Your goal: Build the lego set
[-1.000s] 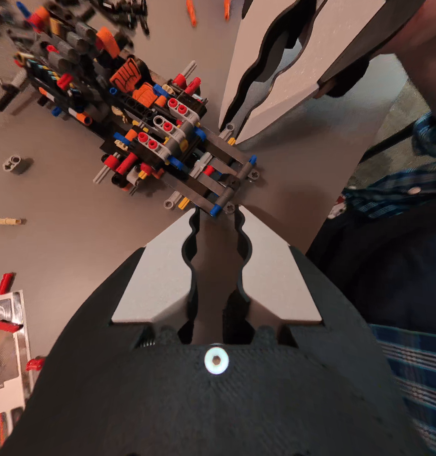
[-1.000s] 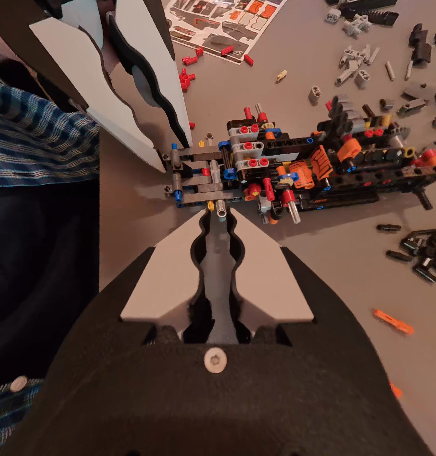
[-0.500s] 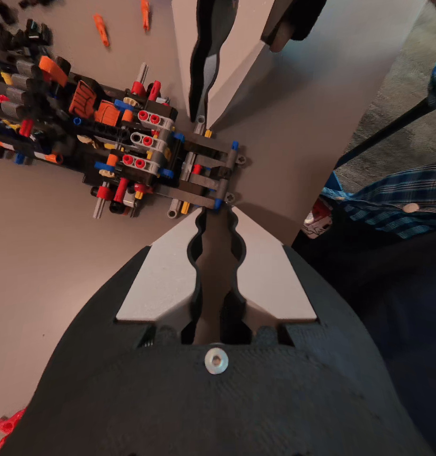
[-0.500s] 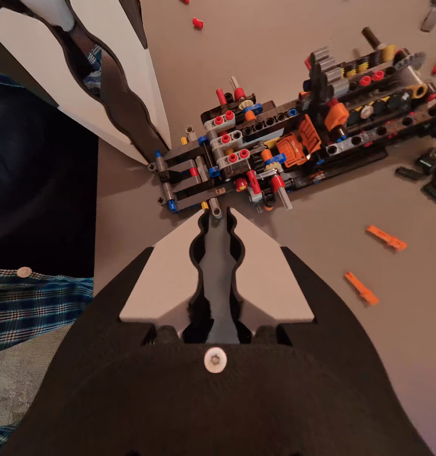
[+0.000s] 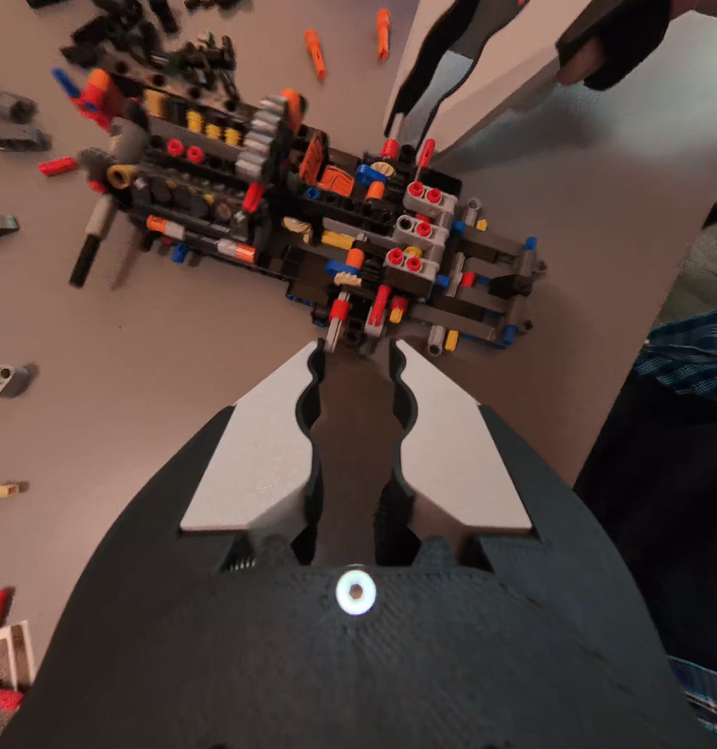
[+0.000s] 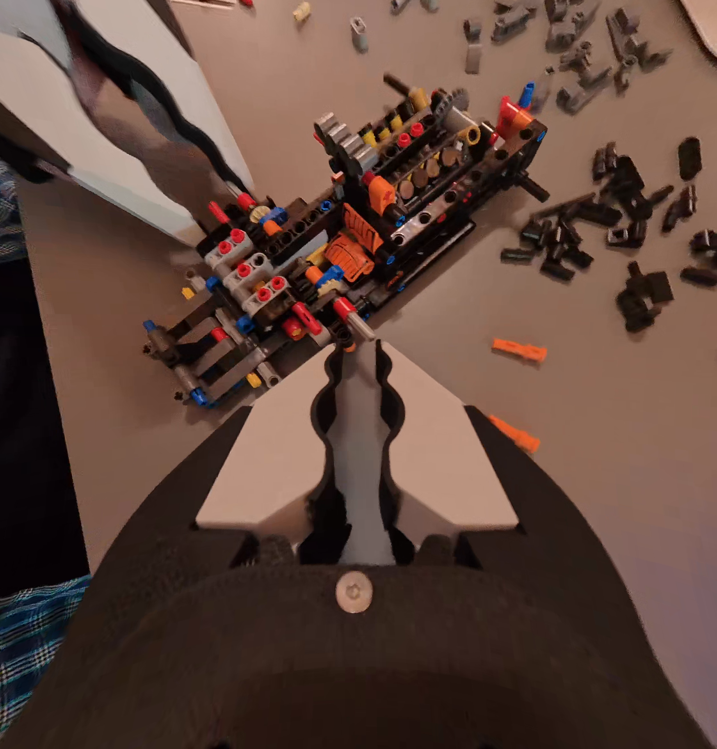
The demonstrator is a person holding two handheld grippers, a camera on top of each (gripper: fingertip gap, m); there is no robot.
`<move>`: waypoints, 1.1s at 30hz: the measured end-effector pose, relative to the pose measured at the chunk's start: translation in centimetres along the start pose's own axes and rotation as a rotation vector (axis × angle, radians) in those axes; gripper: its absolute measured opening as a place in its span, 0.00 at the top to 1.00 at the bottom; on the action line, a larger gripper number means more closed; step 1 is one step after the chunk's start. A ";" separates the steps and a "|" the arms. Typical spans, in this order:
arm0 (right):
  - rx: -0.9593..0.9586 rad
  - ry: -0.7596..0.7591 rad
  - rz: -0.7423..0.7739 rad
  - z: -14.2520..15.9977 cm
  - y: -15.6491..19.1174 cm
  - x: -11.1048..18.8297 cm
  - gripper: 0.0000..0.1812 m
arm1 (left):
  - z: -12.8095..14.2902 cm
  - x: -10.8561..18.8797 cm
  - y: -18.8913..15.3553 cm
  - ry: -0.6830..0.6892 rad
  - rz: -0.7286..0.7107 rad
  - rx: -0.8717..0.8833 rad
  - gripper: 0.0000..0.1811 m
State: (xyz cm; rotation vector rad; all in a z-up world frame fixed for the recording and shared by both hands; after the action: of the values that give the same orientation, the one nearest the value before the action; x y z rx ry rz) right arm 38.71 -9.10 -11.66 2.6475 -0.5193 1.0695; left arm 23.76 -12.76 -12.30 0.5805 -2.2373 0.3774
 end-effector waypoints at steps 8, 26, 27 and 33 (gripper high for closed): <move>0.068 -0.046 -0.042 -1.3 -0.5 -0.2 0.97 | -0.4 0.0 0.0 -0.050 -0.016 -0.022 0.85; 0.192 0.037 -0.131 -3.4 1.0 -3.3 0.93 | 2.8 2.4 -2.0 -0.023 -0.172 0.042 0.87; 0.196 0.037 -0.125 -3.5 1.0 -3.0 0.92 | 2.7 2.4 -2.1 -0.036 -0.157 0.036 0.87; 0.206 0.031 -0.018 -3.5 -0.3 -0.2 0.89 | 1.8 3.6 -3.0 -0.158 -0.093 0.006 0.83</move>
State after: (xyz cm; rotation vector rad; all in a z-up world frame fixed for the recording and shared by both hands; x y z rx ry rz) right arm 36.53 -7.57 -9.39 2.7998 -0.3969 1.2164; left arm 22.02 -17.13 -10.49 0.7371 -2.3493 0.3001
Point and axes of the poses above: each gripper's, where its closed fingertips meet, x back along the fingers, z out of its underside, y = z × x across the jaws, the point moved 5 cm from there along x, back along the fingers
